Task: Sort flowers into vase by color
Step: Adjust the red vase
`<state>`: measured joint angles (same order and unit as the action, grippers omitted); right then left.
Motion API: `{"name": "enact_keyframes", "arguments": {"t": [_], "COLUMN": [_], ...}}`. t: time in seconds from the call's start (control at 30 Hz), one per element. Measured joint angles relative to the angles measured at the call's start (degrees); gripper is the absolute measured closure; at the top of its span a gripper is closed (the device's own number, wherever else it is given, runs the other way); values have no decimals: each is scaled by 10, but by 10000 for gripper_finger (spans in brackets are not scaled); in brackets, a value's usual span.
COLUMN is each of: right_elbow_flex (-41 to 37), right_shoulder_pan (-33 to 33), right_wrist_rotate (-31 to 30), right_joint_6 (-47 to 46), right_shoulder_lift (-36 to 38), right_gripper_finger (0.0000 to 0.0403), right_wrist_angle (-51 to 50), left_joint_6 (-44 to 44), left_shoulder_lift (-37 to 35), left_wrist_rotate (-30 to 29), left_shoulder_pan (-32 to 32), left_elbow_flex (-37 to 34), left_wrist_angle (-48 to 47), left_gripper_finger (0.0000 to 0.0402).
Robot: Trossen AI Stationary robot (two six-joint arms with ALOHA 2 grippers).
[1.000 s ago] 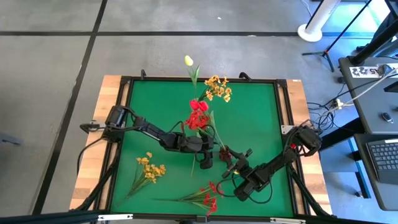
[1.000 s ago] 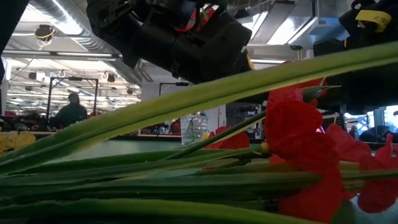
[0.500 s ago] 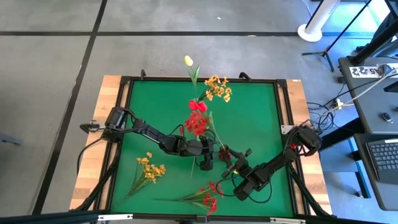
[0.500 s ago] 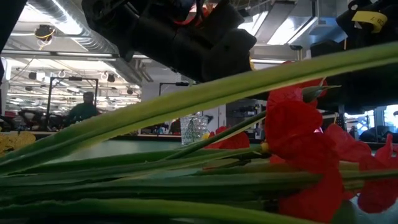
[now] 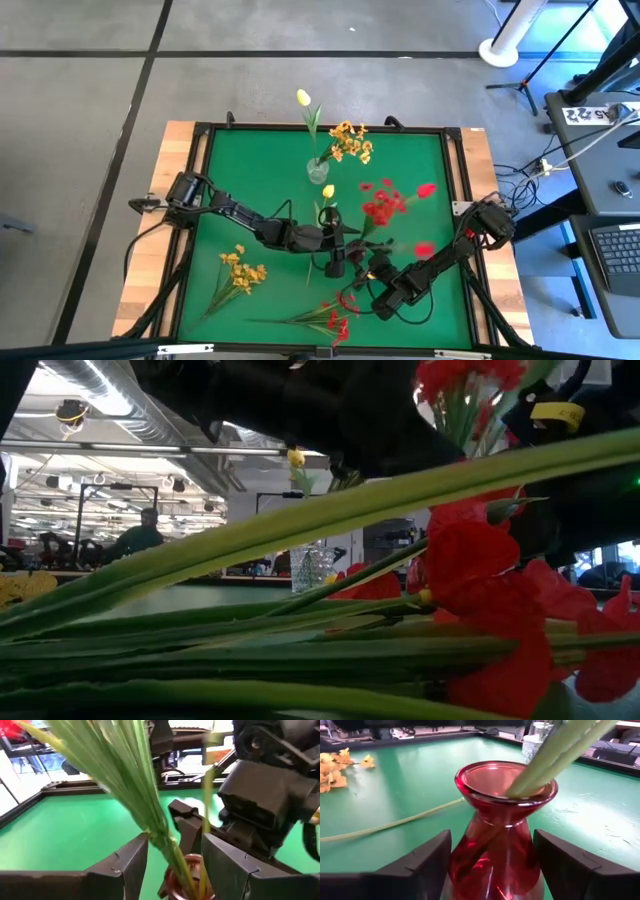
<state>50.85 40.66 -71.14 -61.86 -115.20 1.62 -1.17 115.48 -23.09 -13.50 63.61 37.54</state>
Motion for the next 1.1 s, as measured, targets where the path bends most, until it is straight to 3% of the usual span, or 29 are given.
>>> {"name": "enact_keyframes", "arguments": {"t": [0.5,0.73,1.1], "right_elbow_flex": [3,2,2], "right_shoulder_pan": [1,2,2], "right_wrist_rotate": [32,57,73], "right_joint_6": [21,19,-9], "right_shoulder_lift": [20,42,55], "right_gripper_finger": [136,136,136], "right_wrist_angle": [-21,-58,-85], "left_joint_6": [8,21,46], "left_shoulder_lift": [-2,-39,-84], "left_wrist_rotate": [-27,-62,-64], "left_shoulder_pan": [0,0,-1], "left_elbow_flex": [-2,-3,-3], "left_wrist_angle": [-54,-143,-226], "left_gripper_finger": [219,219,219]}}
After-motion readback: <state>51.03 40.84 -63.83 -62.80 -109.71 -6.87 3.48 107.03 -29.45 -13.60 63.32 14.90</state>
